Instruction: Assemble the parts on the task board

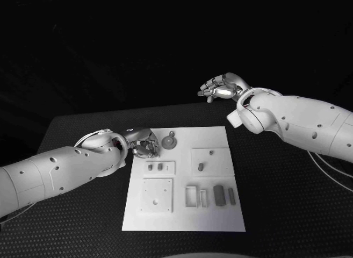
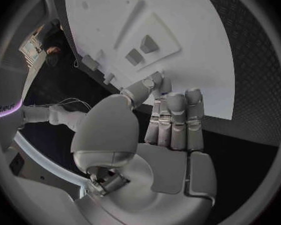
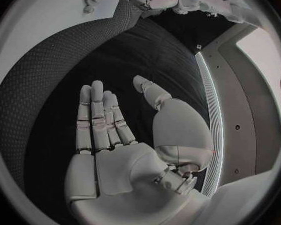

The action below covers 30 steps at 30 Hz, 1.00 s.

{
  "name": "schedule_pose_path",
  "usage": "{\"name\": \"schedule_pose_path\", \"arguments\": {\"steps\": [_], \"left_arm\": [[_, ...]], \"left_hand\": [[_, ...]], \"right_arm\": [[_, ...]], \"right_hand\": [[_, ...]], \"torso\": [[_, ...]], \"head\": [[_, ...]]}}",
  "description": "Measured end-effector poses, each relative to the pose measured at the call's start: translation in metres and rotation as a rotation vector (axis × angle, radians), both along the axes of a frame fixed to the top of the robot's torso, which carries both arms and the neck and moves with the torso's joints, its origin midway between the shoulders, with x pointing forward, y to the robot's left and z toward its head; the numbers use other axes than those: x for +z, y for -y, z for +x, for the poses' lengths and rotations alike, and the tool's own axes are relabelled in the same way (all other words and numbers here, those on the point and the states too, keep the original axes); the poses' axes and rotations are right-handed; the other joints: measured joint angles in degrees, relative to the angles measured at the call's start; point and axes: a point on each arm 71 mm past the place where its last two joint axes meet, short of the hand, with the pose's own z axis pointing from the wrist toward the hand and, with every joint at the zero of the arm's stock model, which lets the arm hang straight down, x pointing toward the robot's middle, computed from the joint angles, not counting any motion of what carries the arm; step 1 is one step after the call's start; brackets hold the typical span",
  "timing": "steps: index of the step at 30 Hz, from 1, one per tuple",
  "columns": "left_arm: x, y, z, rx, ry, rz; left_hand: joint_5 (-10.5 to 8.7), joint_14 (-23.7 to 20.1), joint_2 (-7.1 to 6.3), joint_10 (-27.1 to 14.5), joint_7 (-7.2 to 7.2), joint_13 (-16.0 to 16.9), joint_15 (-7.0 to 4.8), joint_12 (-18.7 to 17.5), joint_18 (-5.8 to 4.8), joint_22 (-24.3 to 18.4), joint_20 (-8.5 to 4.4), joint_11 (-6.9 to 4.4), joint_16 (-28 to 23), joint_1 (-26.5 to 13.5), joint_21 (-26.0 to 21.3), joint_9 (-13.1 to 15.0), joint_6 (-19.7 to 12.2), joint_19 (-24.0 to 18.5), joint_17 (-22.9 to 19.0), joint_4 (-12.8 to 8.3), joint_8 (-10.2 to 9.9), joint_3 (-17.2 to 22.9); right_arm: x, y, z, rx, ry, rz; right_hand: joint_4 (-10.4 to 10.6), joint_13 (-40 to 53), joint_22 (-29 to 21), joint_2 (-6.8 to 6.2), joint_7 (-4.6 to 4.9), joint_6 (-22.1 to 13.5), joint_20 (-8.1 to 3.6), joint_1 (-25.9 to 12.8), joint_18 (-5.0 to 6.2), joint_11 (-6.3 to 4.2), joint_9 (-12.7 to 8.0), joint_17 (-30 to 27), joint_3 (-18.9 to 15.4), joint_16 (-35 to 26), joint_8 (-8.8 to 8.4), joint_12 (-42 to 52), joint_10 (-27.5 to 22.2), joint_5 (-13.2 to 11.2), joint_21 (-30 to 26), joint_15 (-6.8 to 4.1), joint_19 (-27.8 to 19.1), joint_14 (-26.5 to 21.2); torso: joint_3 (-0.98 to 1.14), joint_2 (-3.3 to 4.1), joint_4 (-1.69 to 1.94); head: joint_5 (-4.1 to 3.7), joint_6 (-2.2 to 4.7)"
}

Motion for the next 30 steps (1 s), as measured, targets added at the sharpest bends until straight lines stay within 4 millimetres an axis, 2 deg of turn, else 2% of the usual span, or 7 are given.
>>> {"name": "schedule_pose_path", "arguments": {"steps": [30], "left_arm": [[-0.0025,0.0065,-0.0001,-0.012,-0.012,0.015]], "left_hand": [[0.24,0.08,-0.25,0.24,-0.14,0.0,0.09,-0.02,0.16,-0.02,0.1,0.24,0.19,-0.17,0.23,0.01,0.14,0.09,-0.05,0.16,0.12,0.16]], "right_arm": [[0.0,-0.0008,0.0001,0.001,0.0,0.0]], "right_hand": [[0.0,-0.07,0.1,0.0,0.0,0.0,0.0,0.0,0.0,0.0,-0.05,0.11,0.0,-0.24,0.0,0.23,0.0,0.0,0.0,0.0,0.0,0.0]], "torso": [[0.04,0.02,-0.02]], "head": [[-0.25,-0.08]]}}
